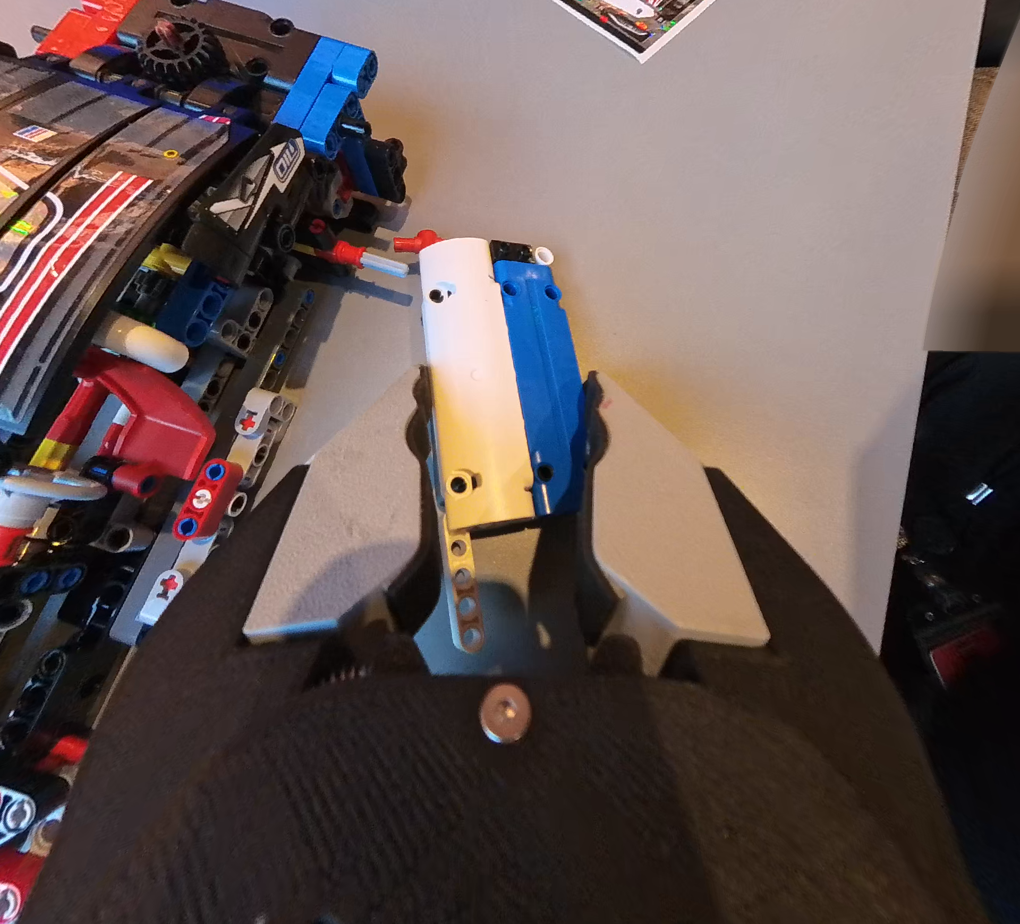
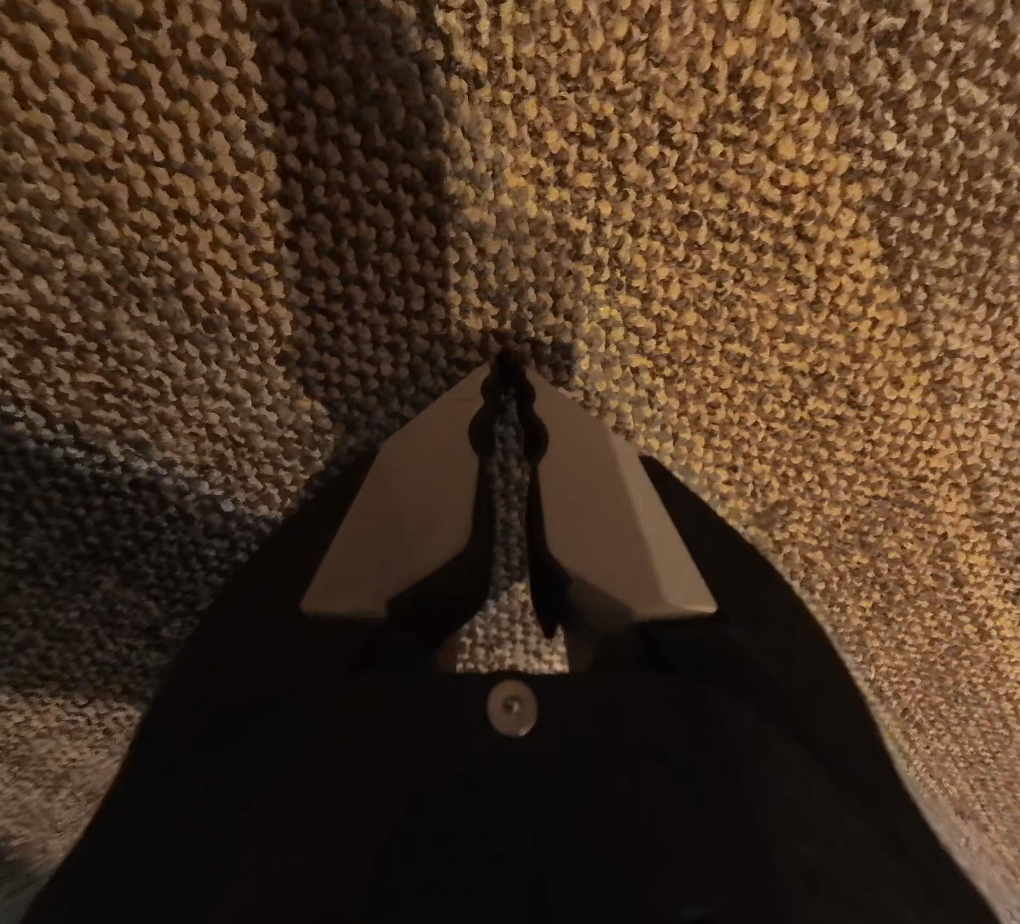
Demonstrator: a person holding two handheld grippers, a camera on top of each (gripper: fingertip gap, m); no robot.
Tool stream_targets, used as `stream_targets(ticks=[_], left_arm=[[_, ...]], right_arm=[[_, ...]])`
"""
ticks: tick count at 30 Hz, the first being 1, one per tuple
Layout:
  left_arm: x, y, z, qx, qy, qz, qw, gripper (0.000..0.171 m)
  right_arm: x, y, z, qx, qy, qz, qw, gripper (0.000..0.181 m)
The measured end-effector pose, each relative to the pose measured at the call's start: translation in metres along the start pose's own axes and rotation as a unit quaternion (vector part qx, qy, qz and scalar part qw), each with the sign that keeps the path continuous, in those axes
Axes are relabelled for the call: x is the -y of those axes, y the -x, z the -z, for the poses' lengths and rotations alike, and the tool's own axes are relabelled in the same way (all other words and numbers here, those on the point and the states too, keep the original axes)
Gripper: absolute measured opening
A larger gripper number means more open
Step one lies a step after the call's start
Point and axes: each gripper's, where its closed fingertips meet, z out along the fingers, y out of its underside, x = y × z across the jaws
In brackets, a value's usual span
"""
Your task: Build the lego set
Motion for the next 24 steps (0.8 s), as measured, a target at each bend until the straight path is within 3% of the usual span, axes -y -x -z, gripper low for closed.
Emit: stream_targets(ticks=[5, 9, 13, 17, 21, 24], left_arm=[[0.0, 0.0, 0.0, 0.0, 0.0, 0.0, 1.0, 0.054], [0.0, 0.0, 0.0, 0.002, 0.0, -0.003, 1.0, 0.054], [0.0, 0.0, 0.0, 0.001, 0.0, -0.001, 1.0, 0.054], [0.0, 0.0, 0.0, -0.001, 0.0, 0.0, 1.0, 0.054], [0.0, 0.0, 0.0, -0.003, 0.0, 0.002, 1.0, 0.054], [0.0, 0.0, 0.0, -0.003, 0.0, 0.003, 1.0, 0.054]], right_arm=[[0.024, -0.008, 0.037, 0.016, -0.04, -0.017, 0.999, 0.002], [0.085, -0.004, 0.125, 0.049, -0.135, 0.0, 0.99, 0.002], [0.169, 0.014, 0.272, 0.082, -0.264, 0.076, 0.958, 0.002], [0.25, 0.054, 0.457, 0.105, -0.405, 0.177, 0.891, 0.002], [0.302, 0.143, 0.631, 0.153, -0.502, 0.296, 0.798, 0.002], [0.31, 0.239, 0.717, 0.238, -0.503, 0.373, 0.742, 0.003]])
